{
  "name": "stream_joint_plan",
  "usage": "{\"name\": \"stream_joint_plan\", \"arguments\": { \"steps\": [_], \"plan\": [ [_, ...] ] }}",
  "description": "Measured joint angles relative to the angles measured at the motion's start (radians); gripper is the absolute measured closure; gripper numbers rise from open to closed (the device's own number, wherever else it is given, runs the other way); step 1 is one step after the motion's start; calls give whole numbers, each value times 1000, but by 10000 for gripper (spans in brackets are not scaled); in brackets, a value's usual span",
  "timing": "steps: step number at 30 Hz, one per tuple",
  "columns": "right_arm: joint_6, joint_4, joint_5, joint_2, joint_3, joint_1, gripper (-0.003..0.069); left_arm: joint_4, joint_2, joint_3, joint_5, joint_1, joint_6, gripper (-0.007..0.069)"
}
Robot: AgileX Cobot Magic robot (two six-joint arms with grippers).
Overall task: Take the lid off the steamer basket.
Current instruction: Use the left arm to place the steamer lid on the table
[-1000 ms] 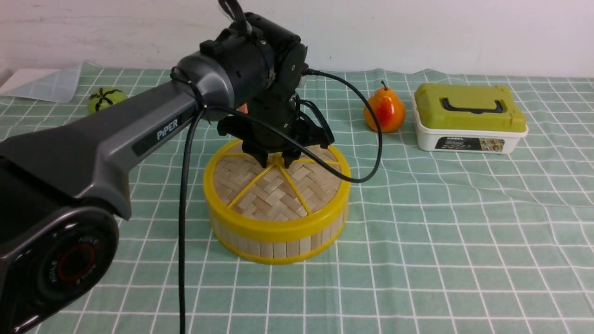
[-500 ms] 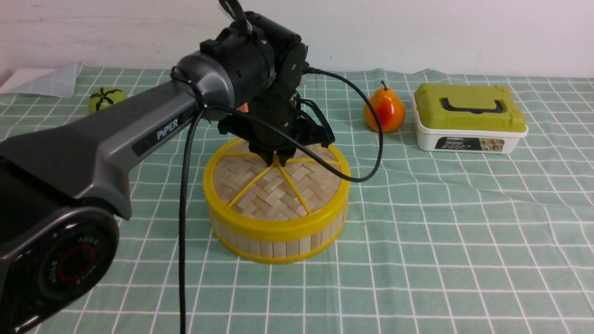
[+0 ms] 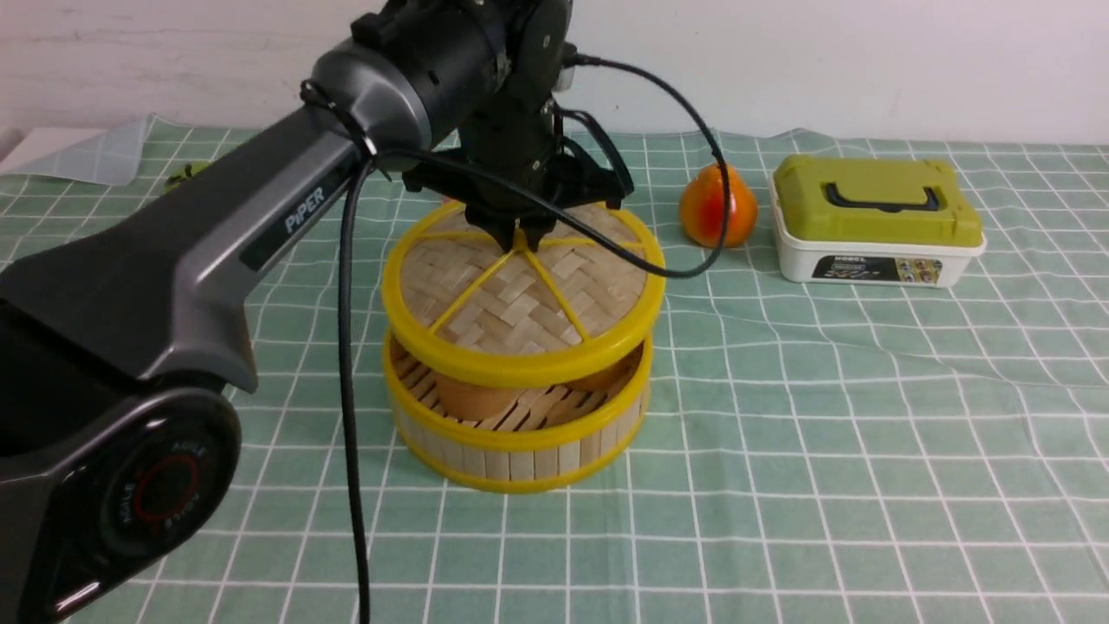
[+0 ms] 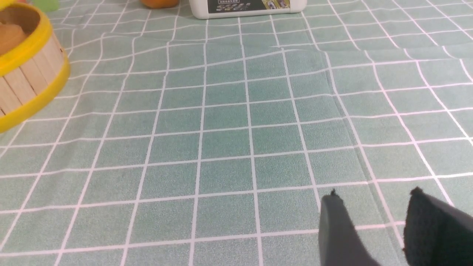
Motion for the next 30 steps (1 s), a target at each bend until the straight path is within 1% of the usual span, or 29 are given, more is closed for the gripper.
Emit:
{"name": "stream_joint_plan", "arguments": {
  "steps": [3,7,10,11,13,17,18,19,20,21,24,25,27,28,30],
  "plan": [
    [0,0,0,0,0,0,418,0,-5,-57,0,0,32,507],
    [0,0,0,0,0,0,418,0,-39,-67,0,0,58,507],
    [0,0,0,0,0,0,418,0,-78,-50,0,0,97,507],
    [0,0,0,0,0,0,418,0,-134,-9,0,0,131,507],
    [0,0,0,0,0,0,418,2,-196,49,0,0,152,507],
    [0,0,0,0,0,0,418,52,-400,298,0,1,157,508],
    [0,0,0,0,0,0,418,55,-409,327,0,2,156,508],
    [0,0,0,0,0,0,418,79,-489,459,0,6,131,508],
    [0,0,0,0,0,0,418,81,-498,475,0,8,127,508],
    [0,0,0,0,0,0,418,98,-548,566,0,17,108,508],
    [0,0,0,0,0,0,418,124,-633,743,0,44,81,508],
    [0,0,0,0,0,0,418,129,-676,852,-1,85,62,509],
    [0,0,0,0,0,0,418,129,-708,961,-23,137,42,509],
    [0,0,0,0,0,0,418,126,-720,1014,-50,183,27,509],
    [0,0,0,0,0,0,418,120,-723,1061,-86,222,11,510]
  ]
}}
